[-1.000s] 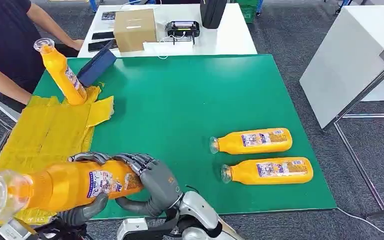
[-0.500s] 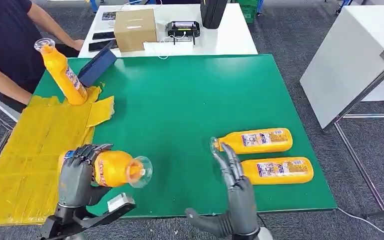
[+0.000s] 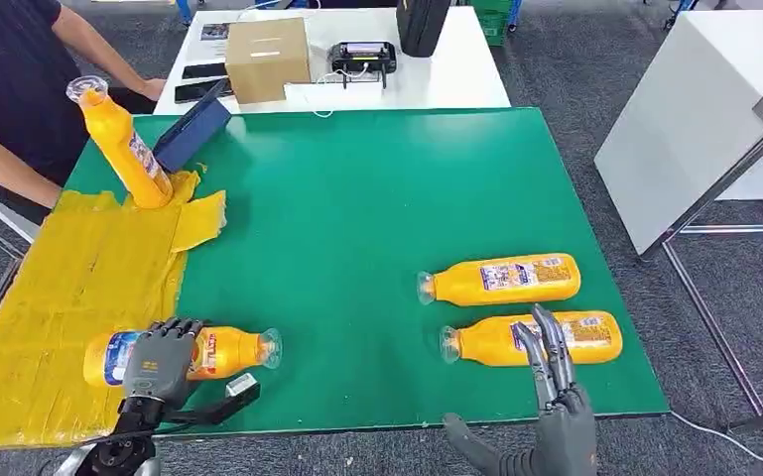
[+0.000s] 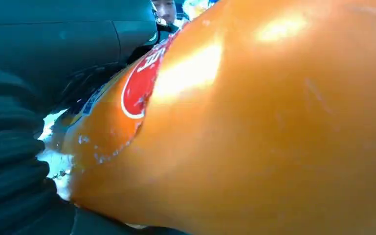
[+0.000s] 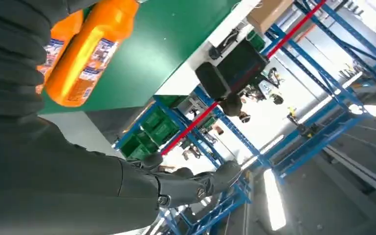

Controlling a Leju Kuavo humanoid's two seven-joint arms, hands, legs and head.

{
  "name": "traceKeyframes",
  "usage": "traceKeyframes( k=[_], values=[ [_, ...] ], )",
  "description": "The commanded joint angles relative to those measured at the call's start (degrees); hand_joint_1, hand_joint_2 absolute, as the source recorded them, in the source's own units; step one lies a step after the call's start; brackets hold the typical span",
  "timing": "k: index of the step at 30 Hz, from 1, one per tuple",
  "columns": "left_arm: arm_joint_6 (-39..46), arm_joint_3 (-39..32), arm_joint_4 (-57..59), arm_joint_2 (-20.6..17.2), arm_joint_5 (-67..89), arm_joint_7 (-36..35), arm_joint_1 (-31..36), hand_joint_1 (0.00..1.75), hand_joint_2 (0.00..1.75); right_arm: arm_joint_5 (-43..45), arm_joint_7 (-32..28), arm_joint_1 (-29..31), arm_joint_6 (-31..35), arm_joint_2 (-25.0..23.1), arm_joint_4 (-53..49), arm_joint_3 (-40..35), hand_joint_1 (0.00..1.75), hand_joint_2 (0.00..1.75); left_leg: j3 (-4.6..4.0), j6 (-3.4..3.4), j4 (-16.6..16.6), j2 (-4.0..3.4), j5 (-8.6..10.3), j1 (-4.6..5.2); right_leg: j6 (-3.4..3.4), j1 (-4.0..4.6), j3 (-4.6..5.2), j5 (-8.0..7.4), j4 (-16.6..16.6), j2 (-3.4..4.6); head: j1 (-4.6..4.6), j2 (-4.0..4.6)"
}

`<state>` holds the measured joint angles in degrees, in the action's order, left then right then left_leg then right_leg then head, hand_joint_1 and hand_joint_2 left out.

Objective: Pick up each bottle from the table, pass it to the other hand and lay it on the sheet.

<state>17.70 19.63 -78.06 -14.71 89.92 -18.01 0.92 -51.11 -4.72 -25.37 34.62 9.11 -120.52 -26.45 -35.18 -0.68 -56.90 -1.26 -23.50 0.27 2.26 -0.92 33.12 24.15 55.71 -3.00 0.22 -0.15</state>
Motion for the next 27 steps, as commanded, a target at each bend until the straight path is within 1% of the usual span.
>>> traceKeyframes(
  k=[1, 2, 4, 5, 6, 7, 8, 10, 11, 13, 14, 17, 18, 19, 20, 21, 22, 23, 24, 25, 26, 27],
  values=[
    [-2.2, -2.1, 14.2, -3.3, 0.1, 0.4, 3.6, 0.0, 1.75, 3.0, 0.7, -1.9, -1.1, 3.1, 0.1, 4.7, 0.0, 1.75, 0.29, 0.08, 0.1, 0.07, -0.09, -0.1, -0.11, 0.05, -0.32, 0.07, -0.1, 0.22, 0.0, 0.0],
    [-2.2, -2.8, 15.2, -3.2, 0.1, 1.3, 3.5, 0.0, 0.0, 3.6, 0.4, -2.0, -1.3, 3.2, 0.2, 5.3, 0.0, 1.75, 0.25, 0.06, 0.1, 0.08, -0.05, -0.04, -0.05, 0.0, -0.29, 0.08, -0.1, 0.15, 0.02, 0.0],
    [-2.4, -3.5, 16.0, -3.3, 0.1, 1.4, 3.3, 0.0, 0.0, 3.7, 0.1, -2.3, -1.4, 3.3, 0.4, 6.0, 0.0, 1.75, 0.39, 0.09, 0.1, 0.06, -0.09, -0.07, -0.06, 0.03, -0.44, 0.08, -0.1, 0.3, 0.0, 0.0],
    [-2.4, -2.9, 16.2, -3.8, 0.1, 0.5, 3.4, 0.0, 0.0, 3.8, 0.1, -2.4, -1.7, 3.2, 0.5, 6.4, 0.0, 0.0, 0.43, 0.07, 0.1, 0.06, -0.08, -0.01, -0.02, -0.02, -0.45, 0.08, -0.1, 0.22, -0.02, 0.0],
    [-1.7, -5.5, 16.1, -2.5, 0.1, 2.7, 2.5, 0.0, 0.0, 3.8, 0.1, -2.8, -2.3, 3.3, 0.5, 7.2, 0.0, 0.0, 0.58, 0.13, 0.1, 0.05, -0.14, -0.05, -0.07, 0.01, -0.56, 0.09, -0.1, 0.33, -0.02, 0.0],
    [-1.5, -6.1, 15.8, -2.6, 0.1, 3.4, 2.1, 0.0, 0.0, 4.0, 0.1, -3.0, -2.6, 3.5, 0.5, 7.6, 0.0, 0.0, 0.58, 0.12, 0.1, 0.11, -0.12, -0.03, -0.05, 0.0, -0.6, 0.1, -0.1, 0.19, -0.02, 0.0],
    [-1.5, -6.2, 15.7, -2.7, 0.1, 3.5, 1.9, 0.0, 0.0, 4.1, 0.1, -3.2, -2.8, 3.7, 0.6, 7.8, 0.0, 0.0, 0.73, 0.15, 0.1, 0.06, -0.16, -0.07, -0.09, 0.03, -0.69, 0.11, -0.1, 0.35, 0.0, 0.0],
    [-1.5, -6.3, 15.5, -2.7, 0.1, 3.6, 1.7, 0.0, 0.0, 4.3, 0.0, -3.2, -3.0, 3.8, 0.5, 8.0, 0.0, 0.0, 0.84, 0.17, 0.1, 0.05, -0.22, -0.04, -0.15, 0.01, -0.58, 0.23, 0.0, 0.26, 0.0, 0.0],
    [-1.5, -6.3, 15.5, -2.7, 0.1, 3.6, 1.7, 0.0, 0.0, 4.3, 0.0, -3.2, -3.0, 3.8, 0.5, 8.0, 0.0, 0.0, 0.93, 0.21, 0.1, 0.07, -0.3, -0.07, -0.31, 0.03, -0.56, 0.33, 0.0, 0.34, -0.02, 0.0],
    [-1.5, -6.3, 15.5, -2.7, 0.1, 3.6, 1.7, 0.0, 0.0, 4.3, 0.0, -3.2, -3.0, 3.8, 0.5, 8.0, 0.0, 0.0, 1.08, 0.21, 0.1, 0.01, -0.5, -0.08, -0.31, 0.06, -0.61, 0.44, -0.1, 0.4, -0.02, 0.0],
    [-1.9, -5.9, 15.0, -2.9, 0.1, 3.3, 1.7, 0.0, 0.0, 5.2, 0.2, -3.4, -3.9, 4.0, 0.4, 7.9, 0.0, 1.75, 1.07, 0.21, 0.1, -0.01, -0.46, -0.05, -0.27, 0.03, -0.57, 0.44, -0.1, 0.34, 0.0, 0.0],
    [-1.4, -8.6, 12.3, -1.6, 0.1, 6.2, -0.2, 0.0, 0.0, 7.5, 2.4, -5.3, -9.3, 5.5, -0.1, 10.4, 0.0, 1.75, 1.23, 0.07, 0.2, 0.07, -0.39, -0.08, -0.24, 0.03, -0.71, 0.39, -0.1, 0.28, 0.0, 0.0],
    [-1.3, -10.1, 11.0, -0.9, 0.1, 7.9, -1.1, 0.0, 0.0, 6.8, 3.2, -6.2, -10.5, 5.8, -0.1, 11.9, 0.0, 1.75, 1.25, 0.09, 0.2, 0.08, -0.42, -0.07, -0.22, 0.02, -0.73, 0.39, -0.1, 0.34, -0.02, 0.0],
    [-0.8, -11.4, 9.1, 0.0, 0.1, 8.6, -2.2, 0.0, 0.0, 6.7, 4.3, -7.2, -11.9, 6.0, -0.1, 13.6, 0.0, 1.75, 1.18, 0.06, 0.1, 0.08, -0.38, -0.04, -0.19, -0.01, -0.88, 0.37, -0.1, 0.25, 0.0, 0.0],
    [-0.2, -13.2, 7.0, 1.3, 0.1, 10.8, -3.2, 0.0, 0.0, 6.3, 4.9, -8.1, -13.3, 5.7, -0.1, 15.4, 0.0, 1.75, 1.21, 0.08, 0.1, 0.06, -0.45, -0.08, -0.21, 0.02, -1.23, 0.4, -0.1, 0.37, -0.02, 0.0],
    [0.5, -15.0, 4.7, 2.7, 0.1, 12.0, -4.2, 0.0, 0.0, 5.4, 5.4, -8.8, -14.4, 5.4, 0.1, 17.3, 0.0, 1.75, 1.23, 0.04, 0.1, 0.14, -0.41, -0.01, -0.16, -0.05, -1.3, 0.41, -0.1, 0.17, 0.0, 0.0],
    [1.8, -17.7, 1.2, 5.2, -4.4, 16.4, -5.5, 0.0, 0.0, 4.3, 5.7, -9.7, -16.2, 3.8, 0.6, 20.6, 0.0, 1.75, 1.27, 0.06, 0.0, 0.13, -0.48, -0.05, -0.18, -0.02, -1.35, 0.45, -0.1, 0.28, -0.02, 0.0],
    [1.3, -19.4, -2.0, 7.0, -12.8, 21.5, -6.6, 0.0, 0.0, 4.0, 5.5, -10.2, -18.1, 2.6, 1.1, 23.1, 0.0, 1.75, 1.21, 0.03, 0.1, 0.16, -0.41, -0.01, -0.11, -0.06, -1.28, 0.43, -0.1, 0.17, 0.0, 0.0],
    [1.0, -20.9, -4.7, 8.4, -16.2, 23.7, -7.6, 0.0, 0.0, 4.4, 4.6, -10.7, -19.7, 1.2, 1.3, 25.4, 0.0, 1.75, 1.22, 0.03, 0.0, 0.19, -0.47, -0.05, -0.1, -0.03, -1.32, 0.47, -0.1, 0.24, -0.02, 0.0],
    [0.3, -22.5, -7.2, 10.4, -20.9, 26.0, -8.4, 0.0, 0.0, 5.1, 3.6, -11.0, -21.9, -0.5, 1.7, 28.0, 0.0, 1.75, 1.15, 0.02, 0.0, 0.21, -0.45, -0.02, -0.07, -0.05, -1.23, 0.45, -0.1, 0.14, -0.02, 0.0],
    [-1.5, -24.0, -9.9, 12.8, -29.0, 30.1, -9.4, 0.0, 0.0, 3.9, 2.5, -11.1, -23.6, -2.7, 2.3, 31.4, 0.0, 1.75, 1.14, 0.03, 0.0, 0.22, -0.48, -0.04, -0.08, -0.03, -1.2, 0.46, -0.1, 0.17, -0.04, 0.0],
    [-3.9, -25.2, -11.4, 15.0, -36.2, 32.9, -9.8, 0.0, 0.0, 3.4, 1.4, -11.2, -25.5, -4.6, 2.6, 34.3, 0.0, 1.75, 1.12, 0.01, 0.0, 0.28, -0.43, 0.0, -0.03, -0.07, -0.99, 0.47, -0.1, -0.03, -0.04, 0.0]
  ],
)
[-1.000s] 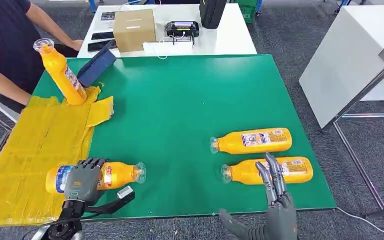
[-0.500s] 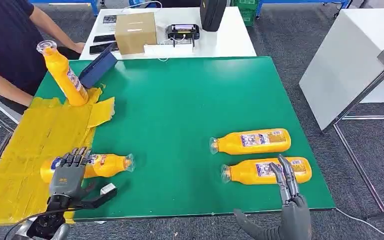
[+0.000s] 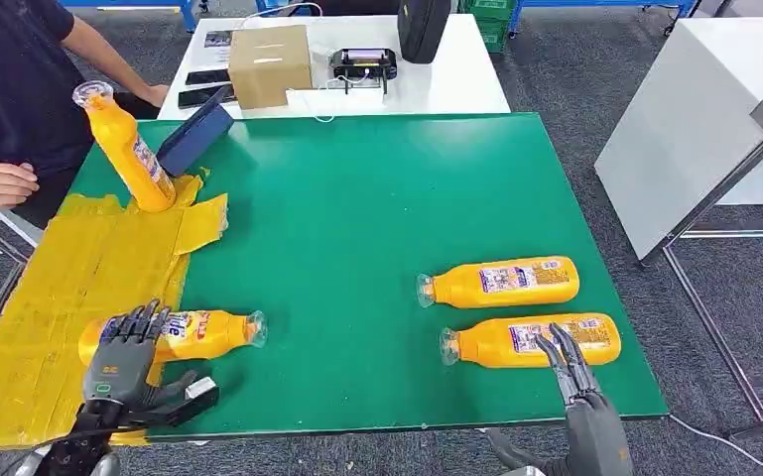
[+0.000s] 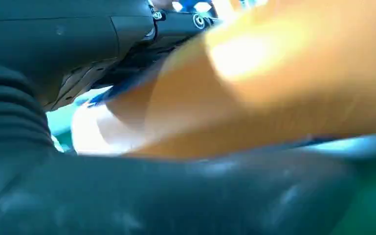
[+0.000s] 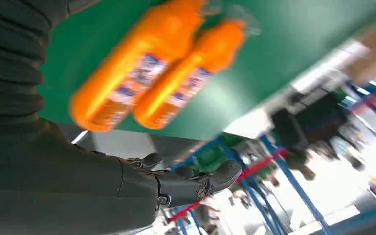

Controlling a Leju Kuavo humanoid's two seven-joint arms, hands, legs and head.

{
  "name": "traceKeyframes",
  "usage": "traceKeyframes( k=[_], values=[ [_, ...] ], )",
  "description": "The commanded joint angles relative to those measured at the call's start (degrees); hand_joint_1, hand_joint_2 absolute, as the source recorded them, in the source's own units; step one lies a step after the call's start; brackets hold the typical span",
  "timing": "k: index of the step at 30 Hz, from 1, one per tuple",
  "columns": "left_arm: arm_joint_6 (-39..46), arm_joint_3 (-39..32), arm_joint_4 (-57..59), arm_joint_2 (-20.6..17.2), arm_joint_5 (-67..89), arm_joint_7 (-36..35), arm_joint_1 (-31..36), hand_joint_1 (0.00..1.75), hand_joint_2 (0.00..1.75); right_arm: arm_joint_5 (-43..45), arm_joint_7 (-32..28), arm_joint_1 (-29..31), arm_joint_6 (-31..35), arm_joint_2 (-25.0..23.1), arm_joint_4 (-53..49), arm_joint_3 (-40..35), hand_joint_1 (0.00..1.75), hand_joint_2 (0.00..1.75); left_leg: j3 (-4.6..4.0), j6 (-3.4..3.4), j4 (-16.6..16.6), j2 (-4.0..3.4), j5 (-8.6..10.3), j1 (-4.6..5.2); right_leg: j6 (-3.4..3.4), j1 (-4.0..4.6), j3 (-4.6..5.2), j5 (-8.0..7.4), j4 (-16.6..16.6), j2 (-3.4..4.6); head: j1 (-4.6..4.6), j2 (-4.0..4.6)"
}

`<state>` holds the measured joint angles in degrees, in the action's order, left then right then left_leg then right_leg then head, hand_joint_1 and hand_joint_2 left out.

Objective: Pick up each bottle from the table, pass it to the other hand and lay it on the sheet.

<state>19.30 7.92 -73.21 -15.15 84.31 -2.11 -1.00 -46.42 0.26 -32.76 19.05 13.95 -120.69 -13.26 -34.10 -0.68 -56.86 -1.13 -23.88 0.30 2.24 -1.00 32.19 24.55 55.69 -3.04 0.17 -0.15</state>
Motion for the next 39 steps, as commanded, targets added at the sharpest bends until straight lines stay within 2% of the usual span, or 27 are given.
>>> traceKeyframes(
  k=[1, 3, 5, 7, 11, 14, 20, 21, 23, 27, 30, 36, 39],
  values=[
    [-7.1, -14.3, -17.4, 16.8, -34.5, 19.5, -8.6, 0.0, 0.0, -2.1, -5.8, -3.7, -12.9, -12.2, 3.0, 25.0, 0.0, 1.75, 0.05, -0.01, -0.1, 0.31, -0.11, -0.06, 0.0, 0.02, 0.08, 0.14, -0.1, 0.01, 0.05, 0.0],
    [-10.5, -14.8, -17.9, 18.2, -39.8, 21.6, -9.3, 0.0, 0.0, -4.0, -8.9, -3.2, -16.6, -15.8, 3.0, 29.2, 0.0, 1.75, 0.0, -0.04, -0.2, 0.36, -0.27, -0.16, -0.04, 0.1, 0.18, 0.25, 0.0, 0.16, 0.02, 0.0],
    [-13.4, -15.0, -18.5, 19.0, -44.3, 23.5, -9.9, 0.0, 0.0, -6.1, -10.9, -2.6, -18.3, -18.2, 2.7, 31.6, 0.0, 1.75, -0.02, -0.06, 0.0, 0.11, -0.18, -0.02, 0.04, 0.0, 0.35, 0.15, -0.1, 0.13, 0.04, 0.0],
    [-18.8, -15.2, -20.0, 19.1, -52.9, 27.5, -10.8, 0.0, 0.0, -7.3, -11.7, -1.8, -18.8, -18.6, 2.9, 32.7, 0.0, 1.75, -0.14, -0.06, 0.0, 0.06, -0.15, 0.01, 0.06, -0.02, 0.33, 0.09, -0.1, 0.12, 0.02, 0.0],
    [-20.6, -15.1, -22.1, 19.5, -54.1, 28.1, -11.8, 0.0, 0.0, -8.3, -12.2, -0.7, -19.5, -19.0, 3.4, 33.9, 0.0, 1.75, -0.04, 0.0, -0.1, 0.08, -0.29, -0.1, -0.04, 0.09, -0.21, 0.15, -0.1, 0.23, 0.04, 0.0],
    [-24.4, -14.1, -24.3, 19.7, -58.0, 29.4, -12.2, 0.0, 0.0, -10.1, -12.7, 0.9, -19.7, -19.1, 4.3, 35.9, 0.0, 1.75, -0.16, -0.03, 0.0, 0.01, -0.2, -0.06, -0.01, 0.06, -0.06, 0.06, -0.1, 0.19, 0.02, 0.0],
    [-24.6, -10.7, -25.2, 18.8, -57.3, 29.7, -11.5, 0.0, 0.0, -13.4, -11.2, 5.2, -19.7, -17.2, 9.4, 35.9, 0.0, 1.75, -0.06, -0.02, 0.0, 0.07, -0.19, -0.12, 0.02, 0.1, -0.04, 0.07, -0.2, 0.22, 0.04, 0.0],
    [-24.5, -10.6, -25.0, 18.8, -57.2, 29.6, -11.4, 0.0, 0.0, -13.6, -11.0, 5.4, -19.5, -17.0, 9.8, 35.7, 0.0, 1.75, -0.12, -0.04, 0.0, 0.01, -0.17, -0.08, 0.03, 0.07, 0.43, 0.05, -0.1, 0.23, 0.04, 0.0],
    [-24.5, -10.6, -25.0, 18.8, -57.2, 29.6, -11.4, 0.0, 0.0, -13.6, -11.0, 5.4, -19.5, -17.0, 9.8, 35.7, 0.0, 1.75, -0.09, -0.02, 0.0, 0.0, -0.21, -0.11, -0.02, 0.09, 0.4, 0.07, -0.2, 0.3, 0.04, 0.0],
    [-23.8, -9.0, -24.1, 17.7, -56.8, 29.4, -10.5, 0.0, 0.0, -15.8, -7.9, 7.9, -17.3, -14.1, 13.3, 32.0, 0.0, 1.75, -0.15, -0.04, 0.0, 0.0, -0.17, -0.05, 0.06, 0.05, 0.39, 0.05, -0.2, 0.17, 0.04, 0.0],
    [-23.5, -8.6, -23.8, 17.3, -57.1, 29.3, -9.9, 0.0, 0.0, -15.8, -4.3, 9.9, -16.2, -10.8, 15.9, 27.4, 0.0, 1.75, 0.0, -0.03, 0.1, -0.08, -0.21, -0.1, 0.03, 0.09, -0.28, 0.06, -0.2, 0.36, 0.02, 0.0],
    [-23.5, -8.6, -23.9, 17.2, -57.2, 29.3, -9.8, 0.0, 0.0, -15.3, -2.0, 10.7, -15.4, -8.9, 16.6, 24.5, 0.0, 1.75, -0.11, -0.06, 0.0, -0.04, -0.15, -0.07, 0.06, 0.06, -0.14, 0.03, -0.1, 0.27, 0.02, 0.0],
    [-22.5, -8.4, -23.7, 17.0, -56.5, 29.3, -9.4, 0.0, 0.0, -14.1, 0.9, 11.6, -14.0, -6.1, 17.5, 20.4, 0.0, 1.75, -0.17, -0.08, 0.0, -0.02, -0.12, -0.02, 0.09, 0.03, -0.06, 0.03, -0.1, 0.15, 0.02, 0.0]
  ],
)
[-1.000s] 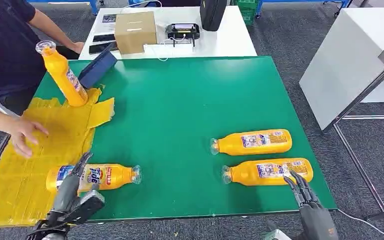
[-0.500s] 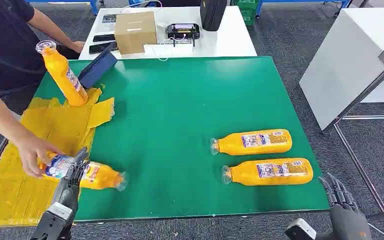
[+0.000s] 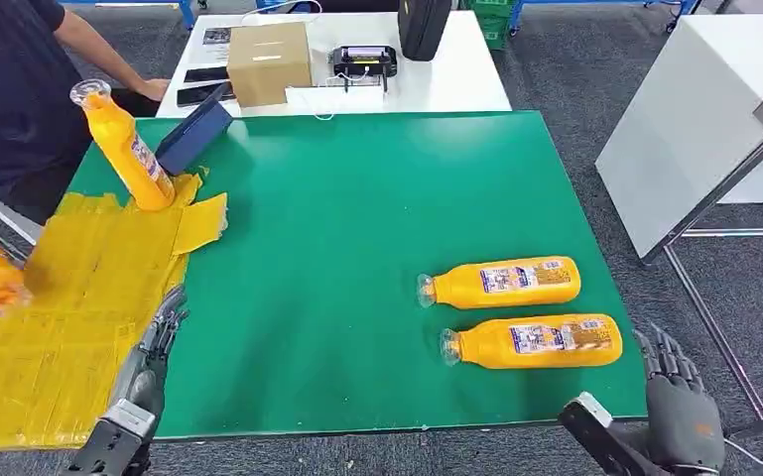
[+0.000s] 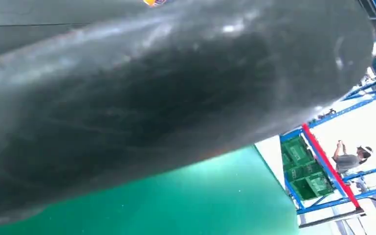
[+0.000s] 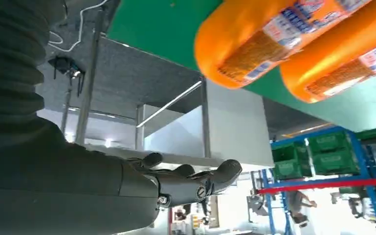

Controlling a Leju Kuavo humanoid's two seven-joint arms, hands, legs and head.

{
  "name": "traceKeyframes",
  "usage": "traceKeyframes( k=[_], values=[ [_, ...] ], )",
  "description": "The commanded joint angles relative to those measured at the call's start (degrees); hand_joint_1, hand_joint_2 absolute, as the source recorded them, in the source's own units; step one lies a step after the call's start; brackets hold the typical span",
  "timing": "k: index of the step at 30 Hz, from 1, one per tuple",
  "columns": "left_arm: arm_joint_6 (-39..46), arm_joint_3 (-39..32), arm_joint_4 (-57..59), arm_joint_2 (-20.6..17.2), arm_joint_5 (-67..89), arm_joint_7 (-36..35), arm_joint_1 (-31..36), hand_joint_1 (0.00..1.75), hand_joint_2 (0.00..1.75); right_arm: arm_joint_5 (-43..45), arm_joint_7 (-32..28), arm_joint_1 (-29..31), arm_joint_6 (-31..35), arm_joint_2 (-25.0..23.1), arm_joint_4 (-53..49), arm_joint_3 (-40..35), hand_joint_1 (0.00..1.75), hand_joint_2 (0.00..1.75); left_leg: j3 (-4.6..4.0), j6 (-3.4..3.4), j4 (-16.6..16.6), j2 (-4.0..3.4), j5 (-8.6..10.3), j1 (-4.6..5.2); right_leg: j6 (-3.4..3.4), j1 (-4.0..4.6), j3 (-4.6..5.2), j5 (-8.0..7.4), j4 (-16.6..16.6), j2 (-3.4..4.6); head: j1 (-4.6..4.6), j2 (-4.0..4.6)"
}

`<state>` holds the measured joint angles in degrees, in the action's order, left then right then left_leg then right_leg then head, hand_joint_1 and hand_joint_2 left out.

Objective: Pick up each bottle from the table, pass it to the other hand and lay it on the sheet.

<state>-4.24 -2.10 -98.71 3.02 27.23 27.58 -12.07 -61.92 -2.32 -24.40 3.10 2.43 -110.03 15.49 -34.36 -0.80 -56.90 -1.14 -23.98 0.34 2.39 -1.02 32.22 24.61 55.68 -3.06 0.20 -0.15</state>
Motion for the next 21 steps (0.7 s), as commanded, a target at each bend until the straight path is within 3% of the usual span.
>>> traceKeyframes(
  k=[1, 7, 21],
  values=[
    [1.1, 1.4, 1.8, -1.1, 0.2, -0.3, 1.8, 0.0, 0.0, 1.7, 3.9, 3.8, 2.2, 6.0, 7.2, -9.7, 0.0, 1.75, 0.19, 0.08, 0.0, -0.02, -0.07, -0.12, -0.11, 0.09, -0.21, 0.0, -0.1, 0.32, 0.0, 0.0],
    [0.8, 1.4, 2.1, -1.2, -0.3, -0.1, 2.5, 0.0, 0.0, 0.5, 6.4, 7.4, 2.0, 8.3, 9.7, -15.5, 0.0, 1.75, 0.1, 0.06, 0.0, -0.04, -0.02, -0.09, -0.08, 0.07, -0.12, -0.03, -0.1, 0.24, 0.0, 0.0],
    [0.5, 2.4, 2.9, -1.7, -0.5, 0.0, 4.0, 0.0, 0.0, 1.0, 10.6, 13.0, -1.8, 13.1, 15.7, -21.1, 0.0, 1.75, 0.13, 0.06, 0.0, -0.02, -0.02, -0.08, -0.08, 0.06, -0.17, -0.03, -0.1, 0.25, 0.0, 0.0]
  ],
)
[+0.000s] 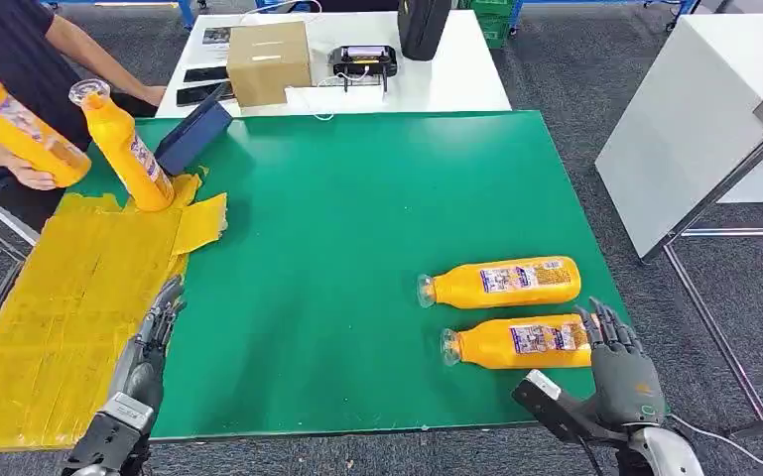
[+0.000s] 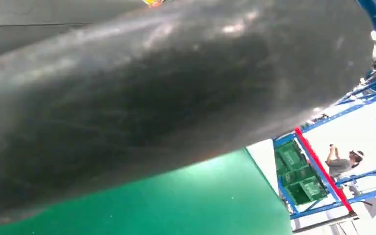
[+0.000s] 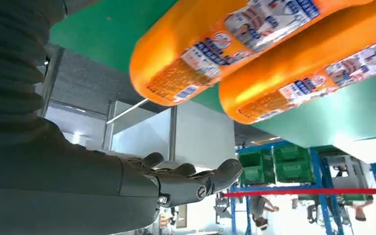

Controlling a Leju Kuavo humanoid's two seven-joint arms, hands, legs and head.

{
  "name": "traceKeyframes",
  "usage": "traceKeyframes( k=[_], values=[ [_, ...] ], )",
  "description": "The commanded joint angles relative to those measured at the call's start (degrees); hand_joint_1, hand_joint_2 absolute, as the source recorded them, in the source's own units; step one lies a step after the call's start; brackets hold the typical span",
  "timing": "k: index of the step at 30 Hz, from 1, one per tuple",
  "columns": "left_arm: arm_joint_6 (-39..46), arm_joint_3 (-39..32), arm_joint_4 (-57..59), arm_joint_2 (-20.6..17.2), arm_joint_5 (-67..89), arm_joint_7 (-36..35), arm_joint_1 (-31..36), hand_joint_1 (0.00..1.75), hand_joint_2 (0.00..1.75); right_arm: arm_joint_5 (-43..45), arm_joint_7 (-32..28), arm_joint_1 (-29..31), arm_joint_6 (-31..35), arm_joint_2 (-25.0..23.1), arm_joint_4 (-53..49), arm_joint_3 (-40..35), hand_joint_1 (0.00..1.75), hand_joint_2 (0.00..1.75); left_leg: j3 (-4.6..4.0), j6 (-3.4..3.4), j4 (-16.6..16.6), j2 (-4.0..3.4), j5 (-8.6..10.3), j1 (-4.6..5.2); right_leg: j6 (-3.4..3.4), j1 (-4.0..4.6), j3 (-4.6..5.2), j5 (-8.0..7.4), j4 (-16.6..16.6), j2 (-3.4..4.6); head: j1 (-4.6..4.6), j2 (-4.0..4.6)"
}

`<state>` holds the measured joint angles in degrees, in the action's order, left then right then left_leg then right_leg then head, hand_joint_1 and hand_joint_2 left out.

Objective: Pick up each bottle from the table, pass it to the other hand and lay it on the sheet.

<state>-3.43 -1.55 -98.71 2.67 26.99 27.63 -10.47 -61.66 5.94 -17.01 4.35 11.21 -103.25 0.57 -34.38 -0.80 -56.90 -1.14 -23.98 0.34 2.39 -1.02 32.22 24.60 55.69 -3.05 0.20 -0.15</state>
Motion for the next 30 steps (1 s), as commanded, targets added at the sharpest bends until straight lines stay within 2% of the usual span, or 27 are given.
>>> traceKeyframes(
  k=[1, 15, 22, 27, 28, 30],
  values=[
    [-0.4, 2.0, 3.2, -1.4, -0.3, 0.0, 2.7, 0.0, 0.0, 1.4, 3.1, 5.9, -4.0, 5.5, 9.8, -6.5, 0.0, 1.75, 0.18, 0.07, 0.0, -0.01, -0.04, -0.11, -0.1, 0.08, -0.21, -0.02, -0.1, 0.3, 0.0, 0.0],
    [-0.7, 2.5, 4.1, -1.4, -1.2, 0.3, 3.6, 0.0, 0.0, 0.3, 4.3, 8.0, -6.8, 9.3, 13.7, -7.8, 0.0, 1.75, 0.17, 0.07, 0.0, 0.02, -0.04, -0.08, -0.09, 0.06, -0.21, -0.01, -0.1, 0.25, 0.0, 0.0],
    [-0.7, 2.6, 4.0, -1.4, -1.2, 0.3, 3.6, 0.0, 0.0, 0.2, 4.2, 8.4, -6.9, 9.5, 14.0, -7.8, 0.0, 1.75, 0.1, 0.04, 0.0, 0.05, -0.01, -0.04, -0.06, 0.02, -0.13, 0.0, -0.1, 0.13, 0.0, 0.0],
    [-0.8, 2.6, 3.7, -1.1, -1.7, 0.3, 3.5, 0.0, 0.0, -1.5, 4.2, 11.1, -7.8, 10.2, 15.1, -9.4, 0.0, 1.75, 0.06, 0.04, 0.0, -0.01, -0.01, -0.02, -0.05, 0.01, -0.07, -0.01, -0.1, 0.16, -0.02, 0.0],
    [-0.8, 2.6, 3.6, -1.1, -1.8, 0.3, 3.4, 0.0, 0.0, -1.8, 4.0, 11.4, -8.0, 10.3, 15.2, -9.7, 0.0, 1.75, 0.17, 0.08, 0.0, -0.08, -0.07, -0.07, -0.1, 0.05, -0.17, -0.01, -0.1, 0.37, -0.02, 0.0],
    [-0.8, 2.7, 3.6, -1.1, -1.8, 0.3, 3.4, 0.0, 0.0, -1.8, 4.0, 11.6, -8.1, 10.3, 15.2, -9.8, 0.0, 1.75, 0.07, 0.05, 0.0, -0.03, -0.02, -0.04, -0.06, 0.03, -0.09, -0.02, -0.1, 0.22, -0.02, 0.0]
  ],
)
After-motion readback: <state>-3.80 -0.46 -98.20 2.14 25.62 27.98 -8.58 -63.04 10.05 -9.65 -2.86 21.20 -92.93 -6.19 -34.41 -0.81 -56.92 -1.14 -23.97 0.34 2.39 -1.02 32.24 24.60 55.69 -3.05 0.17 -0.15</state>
